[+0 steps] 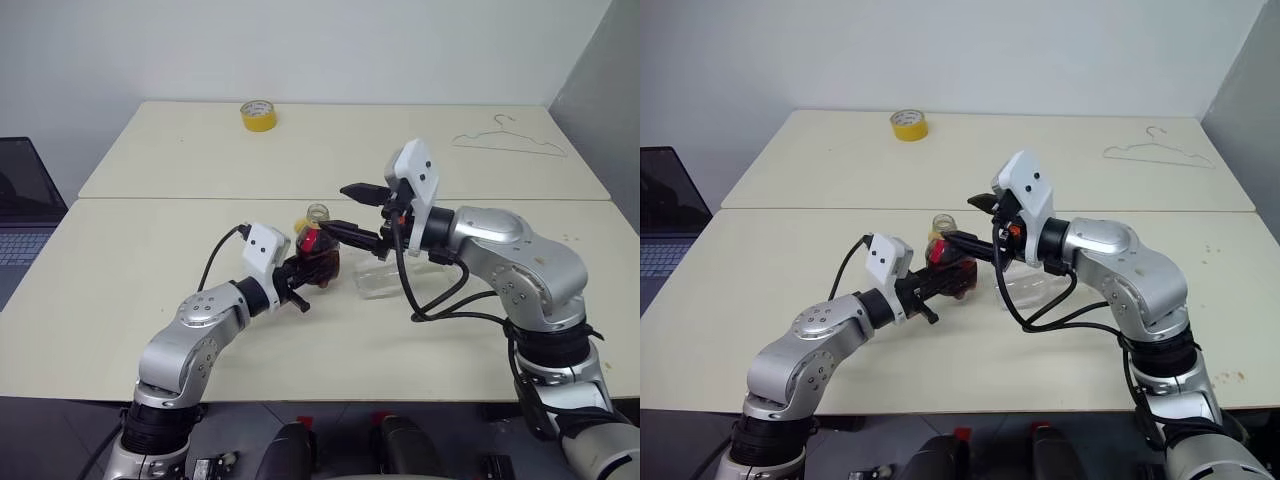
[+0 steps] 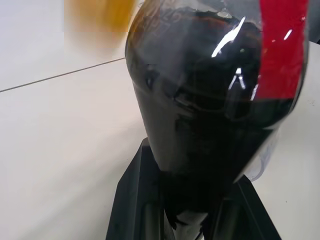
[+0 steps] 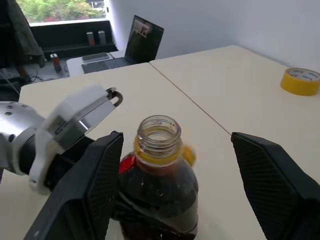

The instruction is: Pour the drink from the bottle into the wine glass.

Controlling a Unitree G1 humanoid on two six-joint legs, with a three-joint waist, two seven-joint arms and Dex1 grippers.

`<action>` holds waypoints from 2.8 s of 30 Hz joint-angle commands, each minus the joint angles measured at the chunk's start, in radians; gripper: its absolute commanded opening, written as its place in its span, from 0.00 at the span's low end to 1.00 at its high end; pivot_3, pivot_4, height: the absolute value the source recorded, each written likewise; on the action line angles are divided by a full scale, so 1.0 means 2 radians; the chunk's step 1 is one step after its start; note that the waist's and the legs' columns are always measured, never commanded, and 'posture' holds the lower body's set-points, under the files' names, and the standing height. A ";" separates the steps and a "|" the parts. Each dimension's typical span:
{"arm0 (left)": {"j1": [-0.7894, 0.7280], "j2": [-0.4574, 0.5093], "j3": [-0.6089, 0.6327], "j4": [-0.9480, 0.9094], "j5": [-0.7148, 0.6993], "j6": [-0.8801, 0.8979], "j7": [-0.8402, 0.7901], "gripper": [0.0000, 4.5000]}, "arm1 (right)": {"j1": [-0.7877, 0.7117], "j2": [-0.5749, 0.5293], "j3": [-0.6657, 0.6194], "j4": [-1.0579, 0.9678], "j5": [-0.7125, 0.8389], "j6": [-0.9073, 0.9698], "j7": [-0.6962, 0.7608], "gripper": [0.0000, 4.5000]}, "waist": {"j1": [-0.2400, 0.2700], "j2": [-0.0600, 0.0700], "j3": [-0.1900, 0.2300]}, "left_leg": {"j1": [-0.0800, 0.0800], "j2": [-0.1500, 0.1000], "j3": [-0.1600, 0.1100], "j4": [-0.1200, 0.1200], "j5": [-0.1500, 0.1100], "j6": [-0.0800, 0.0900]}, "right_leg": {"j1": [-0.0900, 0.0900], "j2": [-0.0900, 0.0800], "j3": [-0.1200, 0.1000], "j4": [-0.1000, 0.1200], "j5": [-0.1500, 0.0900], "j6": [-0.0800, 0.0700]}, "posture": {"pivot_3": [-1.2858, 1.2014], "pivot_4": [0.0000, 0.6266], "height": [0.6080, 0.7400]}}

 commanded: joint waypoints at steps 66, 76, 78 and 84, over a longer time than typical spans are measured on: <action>0.052 -0.034 0.161 0.219 0.060 -0.247 0.078 0.27 | 0.077 0.030 0.103 0.017 -0.104 -0.211 0.073 0.82 | 0.000 0.000 0.000 | 0.001 0.000 0.000 0.000 0.000 0.000 | 0.000 0.000 0.000 0.000 0.000 0.000 | 0.52 0.24 1.00; 0.070 -0.029 0.167 0.215 0.061 -0.251 0.084 0.98 | 0.078 0.030 0.095 0.013 -0.108 -0.208 0.078 0.82 | 0.000 0.000 0.000 | 0.001 0.000 0.000 0.000 0.000 0.000 | 0.000 0.000 0.000 0.000 0.000 0.000 | 0.52 0.24 1.00; 0.073 -0.029 0.169 0.214 0.061 -0.253 0.085 1.00 | 0.079 0.030 0.095 0.013 -0.108 -0.209 0.078 0.82 | 0.000 0.000 0.000 | 0.001 0.000 0.000 0.000 0.000 0.000 | 0.000 0.000 0.000 0.000 0.000 0.000 | 0.52 0.24 1.00; 0.084 -0.024 0.166 0.205 0.062 -0.256 0.081 1.00 | 0.084 0.019 0.093 0.007 -0.112 -0.213 0.080 0.82 | 0.000 0.000 0.000 | 0.001 0.000 0.000 0.000 0.000 0.000 | 0.000 0.000 0.000 0.000 0.000 0.000 | 0.52 0.24 1.00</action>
